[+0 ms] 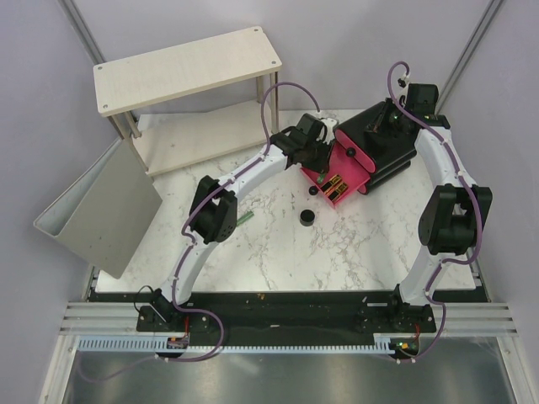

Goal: Organize the makeup

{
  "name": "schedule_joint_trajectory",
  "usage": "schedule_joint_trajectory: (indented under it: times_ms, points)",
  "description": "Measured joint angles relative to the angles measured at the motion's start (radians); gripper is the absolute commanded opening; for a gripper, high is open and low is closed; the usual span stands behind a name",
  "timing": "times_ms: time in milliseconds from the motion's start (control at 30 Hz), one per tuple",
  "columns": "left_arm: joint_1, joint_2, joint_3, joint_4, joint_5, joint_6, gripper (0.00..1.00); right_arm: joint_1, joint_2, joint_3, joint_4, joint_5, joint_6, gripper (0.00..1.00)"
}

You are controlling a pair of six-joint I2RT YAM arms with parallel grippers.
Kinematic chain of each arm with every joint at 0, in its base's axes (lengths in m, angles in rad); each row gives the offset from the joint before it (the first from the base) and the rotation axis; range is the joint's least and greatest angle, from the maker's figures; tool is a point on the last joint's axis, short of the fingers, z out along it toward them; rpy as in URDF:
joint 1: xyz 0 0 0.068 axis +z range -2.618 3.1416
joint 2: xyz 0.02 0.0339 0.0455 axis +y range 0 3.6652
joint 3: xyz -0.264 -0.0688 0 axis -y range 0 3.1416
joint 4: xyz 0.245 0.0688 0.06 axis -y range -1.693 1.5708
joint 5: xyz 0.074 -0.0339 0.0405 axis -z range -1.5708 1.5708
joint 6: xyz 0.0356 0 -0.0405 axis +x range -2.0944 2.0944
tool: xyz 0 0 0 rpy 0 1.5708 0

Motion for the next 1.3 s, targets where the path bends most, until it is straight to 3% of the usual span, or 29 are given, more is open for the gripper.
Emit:
schedule_joint_trajectory:
  times_ms: [133,367,533,700,800,1033,1300]
  points:
    - [0.000,0.000,0.003,0.008,-0.004,0.000,0.54,0.000,-0.001,-0.002,0.002,0.000,0.000,0.00]
    - [0.005,-0.052,-0.038,0.023,-0.068,0.031,0.55,0.000,-0.001,-0.002,0.002,0.000,0.000,0.00]
    - [0.042,-0.300,-0.311,0.053,-0.115,0.076,0.56,0.000,-0.001,-0.002,0.003,-0.001,0.000,0.00]
    - [0.141,-0.597,-0.679,0.055,-0.174,0.122,0.56,0.000,-0.001,-0.002,0.003,-0.001,0.000,0.00]
    - [0.194,-0.699,-0.848,0.031,-0.219,0.138,0.56,0.000,-0.001,-0.003,0.005,-0.003,0.000,0.00]
    - [0.204,-0.746,-1.082,-0.052,-0.237,0.138,0.56,0.000,-0.001,-0.004,0.005,-0.011,0.003,0.00]
    - [0.203,-0.702,-1.112,-0.054,-0.221,0.123,0.56,0.000,-0.001,-0.011,0.016,-0.022,0.008,0.00]
